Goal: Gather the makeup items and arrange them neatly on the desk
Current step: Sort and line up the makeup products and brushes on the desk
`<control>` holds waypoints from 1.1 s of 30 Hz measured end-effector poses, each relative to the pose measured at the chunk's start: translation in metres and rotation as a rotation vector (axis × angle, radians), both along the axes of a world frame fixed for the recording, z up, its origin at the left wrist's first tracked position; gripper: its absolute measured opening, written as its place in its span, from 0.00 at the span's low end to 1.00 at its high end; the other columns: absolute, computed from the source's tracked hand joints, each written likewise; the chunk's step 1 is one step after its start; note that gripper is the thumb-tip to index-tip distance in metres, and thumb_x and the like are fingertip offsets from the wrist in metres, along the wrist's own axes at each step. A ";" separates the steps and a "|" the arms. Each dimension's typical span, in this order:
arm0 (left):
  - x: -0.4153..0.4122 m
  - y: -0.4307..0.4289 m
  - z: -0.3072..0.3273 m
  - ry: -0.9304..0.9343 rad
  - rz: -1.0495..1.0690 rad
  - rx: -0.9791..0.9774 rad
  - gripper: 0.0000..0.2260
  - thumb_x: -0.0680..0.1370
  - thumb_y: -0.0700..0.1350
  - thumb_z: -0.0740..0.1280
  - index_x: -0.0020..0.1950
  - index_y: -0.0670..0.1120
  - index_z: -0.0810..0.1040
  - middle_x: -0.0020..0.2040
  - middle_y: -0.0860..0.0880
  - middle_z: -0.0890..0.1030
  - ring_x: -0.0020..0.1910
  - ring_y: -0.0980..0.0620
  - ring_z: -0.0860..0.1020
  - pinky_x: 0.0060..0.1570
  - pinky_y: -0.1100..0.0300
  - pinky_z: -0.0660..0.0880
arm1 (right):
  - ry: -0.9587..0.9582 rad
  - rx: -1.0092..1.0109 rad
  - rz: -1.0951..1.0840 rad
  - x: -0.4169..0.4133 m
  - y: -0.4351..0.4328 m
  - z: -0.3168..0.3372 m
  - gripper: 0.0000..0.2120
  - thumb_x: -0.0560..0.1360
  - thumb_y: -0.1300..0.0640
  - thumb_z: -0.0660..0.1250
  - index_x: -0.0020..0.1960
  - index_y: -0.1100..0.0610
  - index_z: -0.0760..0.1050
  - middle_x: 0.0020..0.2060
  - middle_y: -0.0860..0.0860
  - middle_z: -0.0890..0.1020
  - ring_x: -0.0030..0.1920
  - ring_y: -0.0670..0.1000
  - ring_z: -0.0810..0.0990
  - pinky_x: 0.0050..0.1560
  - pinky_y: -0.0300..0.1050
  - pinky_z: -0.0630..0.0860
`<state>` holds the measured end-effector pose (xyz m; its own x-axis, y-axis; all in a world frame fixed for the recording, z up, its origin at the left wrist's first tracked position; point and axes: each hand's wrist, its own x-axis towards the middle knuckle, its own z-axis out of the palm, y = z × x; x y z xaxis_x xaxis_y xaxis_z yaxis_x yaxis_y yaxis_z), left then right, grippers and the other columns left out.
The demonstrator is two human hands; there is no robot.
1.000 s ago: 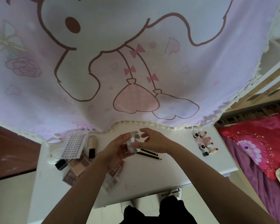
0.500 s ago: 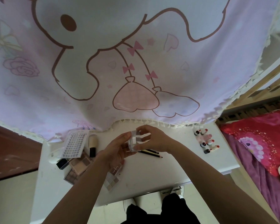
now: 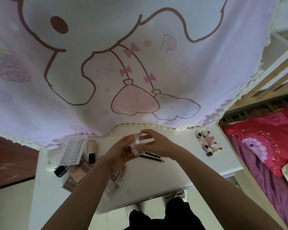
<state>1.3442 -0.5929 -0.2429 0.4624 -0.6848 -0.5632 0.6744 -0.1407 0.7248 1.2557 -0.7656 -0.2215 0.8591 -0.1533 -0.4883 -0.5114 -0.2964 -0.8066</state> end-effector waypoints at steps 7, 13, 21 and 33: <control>-0.001 -0.006 -0.006 0.029 0.026 0.047 0.22 0.77 0.54 0.68 0.66 0.44 0.77 0.60 0.39 0.81 0.54 0.43 0.82 0.53 0.49 0.78 | -0.093 0.057 -0.041 -0.007 -0.012 -0.001 0.35 0.65 0.56 0.82 0.67 0.49 0.71 0.58 0.43 0.76 0.55 0.48 0.81 0.57 0.48 0.81; -0.004 -0.014 -0.012 0.188 0.190 0.072 0.16 0.77 0.49 0.68 0.61 0.44 0.79 0.54 0.38 0.82 0.51 0.42 0.82 0.50 0.49 0.81 | -0.119 0.017 -0.199 -0.021 -0.025 -0.020 0.35 0.63 0.53 0.82 0.66 0.48 0.70 0.60 0.46 0.76 0.58 0.51 0.80 0.58 0.51 0.80; -0.021 -0.014 -0.033 0.401 0.334 0.064 0.22 0.70 0.49 0.71 0.62 0.43 0.76 0.62 0.35 0.75 0.59 0.37 0.75 0.50 0.46 0.81 | 0.187 -0.623 0.125 -0.081 -0.011 -0.088 0.33 0.70 0.44 0.71 0.72 0.47 0.64 0.64 0.53 0.68 0.61 0.57 0.74 0.57 0.51 0.77; -0.034 -0.013 -0.035 0.445 0.308 0.084 0.21 0.70 0.49 0.71 0.60 0.42 0.78 0.58 0.36 0.77 0.55 0.39 0.76 0.49 0.50 0.81 | 0.240 -0.746 0.300 -0.104 -0.002 -0.135 0.32 0.69 0.48 0.70 0.71 0.49 0.65 0.61 0.55 0.68 0.59 0.58 0.71 0.52 0.50 0.75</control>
